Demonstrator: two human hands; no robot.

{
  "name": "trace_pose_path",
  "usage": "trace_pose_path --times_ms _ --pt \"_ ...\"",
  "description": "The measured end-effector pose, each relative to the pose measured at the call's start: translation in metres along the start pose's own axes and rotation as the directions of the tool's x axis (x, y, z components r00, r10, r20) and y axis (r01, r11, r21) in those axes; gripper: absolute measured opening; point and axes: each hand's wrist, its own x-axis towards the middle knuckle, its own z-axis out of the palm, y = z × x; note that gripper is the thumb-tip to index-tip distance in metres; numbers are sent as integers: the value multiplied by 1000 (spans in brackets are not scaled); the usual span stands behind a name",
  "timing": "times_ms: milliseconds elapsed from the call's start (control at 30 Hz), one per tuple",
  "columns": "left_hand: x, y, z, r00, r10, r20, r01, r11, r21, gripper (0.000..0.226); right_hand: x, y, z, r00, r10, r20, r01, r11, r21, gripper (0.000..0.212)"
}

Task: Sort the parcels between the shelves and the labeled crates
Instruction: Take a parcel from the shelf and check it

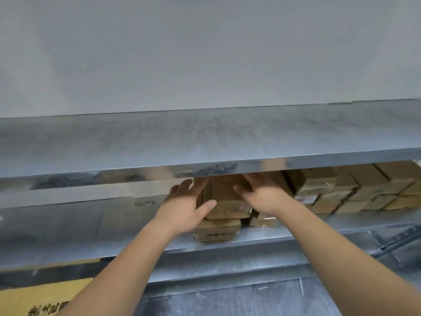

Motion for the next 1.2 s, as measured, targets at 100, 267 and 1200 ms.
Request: trace_pose_path --times_ms 100,267,1200 --pt "31 -4 -2 999 4 51 -1 998 -69 69 17 0 -1 997 46 58 -50 997 65 52" --pt "60 -8 5 961 -29 276 59 993 -102 64 36 5 -2 983 122 136 -135 986 94 58" --pt "-103 67 19 967 -225 -117 163 906 -390 111 -75 34 17 958 -286 22 262 905 335 105"
